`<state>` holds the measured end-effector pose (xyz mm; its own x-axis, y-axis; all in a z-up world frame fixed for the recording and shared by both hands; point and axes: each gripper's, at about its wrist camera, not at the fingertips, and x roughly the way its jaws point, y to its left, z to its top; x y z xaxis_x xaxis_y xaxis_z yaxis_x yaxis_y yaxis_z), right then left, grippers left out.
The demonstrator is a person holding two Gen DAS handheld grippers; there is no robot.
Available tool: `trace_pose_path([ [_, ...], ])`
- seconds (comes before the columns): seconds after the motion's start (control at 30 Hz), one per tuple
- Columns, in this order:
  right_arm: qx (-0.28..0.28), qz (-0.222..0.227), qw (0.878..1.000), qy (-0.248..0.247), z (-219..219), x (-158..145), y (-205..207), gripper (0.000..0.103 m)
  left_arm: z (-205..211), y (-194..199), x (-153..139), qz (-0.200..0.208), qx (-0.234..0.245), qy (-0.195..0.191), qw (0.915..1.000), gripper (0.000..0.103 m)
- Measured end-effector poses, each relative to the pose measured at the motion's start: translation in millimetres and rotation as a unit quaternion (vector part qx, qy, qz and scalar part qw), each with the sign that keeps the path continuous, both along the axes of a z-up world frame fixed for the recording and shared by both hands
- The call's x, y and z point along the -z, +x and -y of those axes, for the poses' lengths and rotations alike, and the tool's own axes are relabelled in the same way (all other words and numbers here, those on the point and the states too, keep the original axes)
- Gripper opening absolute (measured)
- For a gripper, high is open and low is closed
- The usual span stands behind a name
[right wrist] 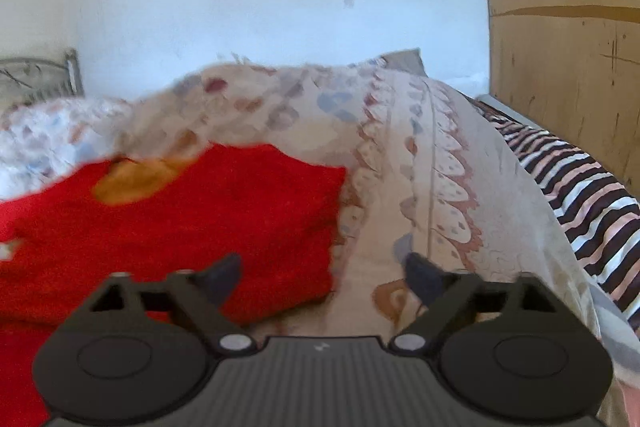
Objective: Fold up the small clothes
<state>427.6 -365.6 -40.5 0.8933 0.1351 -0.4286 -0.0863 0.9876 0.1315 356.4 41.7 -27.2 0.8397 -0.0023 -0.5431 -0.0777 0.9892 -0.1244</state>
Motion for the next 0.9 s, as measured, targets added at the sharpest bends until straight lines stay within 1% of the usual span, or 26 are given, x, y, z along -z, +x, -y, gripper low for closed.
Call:
trace_pose_path([
  [0.07, -0.014, 0.011, 1.0, 0.008, -6.7, -10.4, -17.6, 0.103, -18.1, -13.4, -10.0, 0.004, -0.013, -0.006, 0.9999, 0.103],
  [0.13, -0.029, 0.021, 0.999, 0.021, -17.4, -19.2, -37.1, 0.103, -41.3, -28.6, -19.3, 0.008, -0.034, -0.002, 0.9994, 0.103],
  [0.23, -0.061, 0.026, 0.997, 0.042, -37.3, -27.6, -65.2, 0.103, -86.3, -47.1, -26.6, 0.003, -0.085, 0.005, 0.9964, 0.103],
  [0.33, -0.086, 0.021, 0.994, 0.062, -60.2, -28.5, -92.7, 0.103, -132.8, -61.8, -21.5, -0.004, -0.135, 0.026, 0.9904, 0.103],
  [0.4, -0.1, 0.019, 0.992, 0.076, -74.9, -26.9, -109.2, 0.103, -164.4, -67.1, -13.8, -0.018, -0.159, 0.042, 0.9862, 0.103],
  [0.43, -0.106, 0.02, 0.991, 0.081, -82.6, -26.1, -116.2, 0.103, -179.1, -68.6, -11.2, -0.023, -0.171, 0.042, 0.9841, 0.103],
  [0.5, -0.11, 0.02, 0.99, 0.083, -101.1, -22.3, -128.1, 0.103, -209.5, -69.1, -6.9, -0.021, -0.202, 0.022, 0.9788, 0.103],
  [0.63, -0.13, 0.017, 0.99, 0.054, -143.3, -13.8, -144.7, 0.103, -257.7, -62.9, -3.5, 0.011, -0.257, -0.053, 0.9648, 0.103],
  [0.73, -0.153, 0.013, 0.988, 0.02, -171.3, -9.0, -151.2, 0.103, -282.1, -40.1, 2.4, 0.034, -0.287, -0.084, 0.9537, 0.103],
  [0.83, -0.166, 0.015, 0.986, -0.014, -190.7, -4.4, -156.5, 0.103, -304.0, -18.3, 10.4, 0.042, -0.306, -0.118, 0.9439, 0.102],
  [0.87, -0.169, 0.016, 0.985, -0.017, -194.7, -3.1, -158.0, 0.103, -311.6, -11.6, 13.8, 0.043, -0.314, -0.135, 0.9388, 0.101],
  [0.9, -0.172, 0.016, 0.985, -0.018, -198.1, -2.0, -159.6, 0.103, -319.4, -5.5, 17.6, 0.041, -0.323, -0.154, 0.933, 0.097],
])
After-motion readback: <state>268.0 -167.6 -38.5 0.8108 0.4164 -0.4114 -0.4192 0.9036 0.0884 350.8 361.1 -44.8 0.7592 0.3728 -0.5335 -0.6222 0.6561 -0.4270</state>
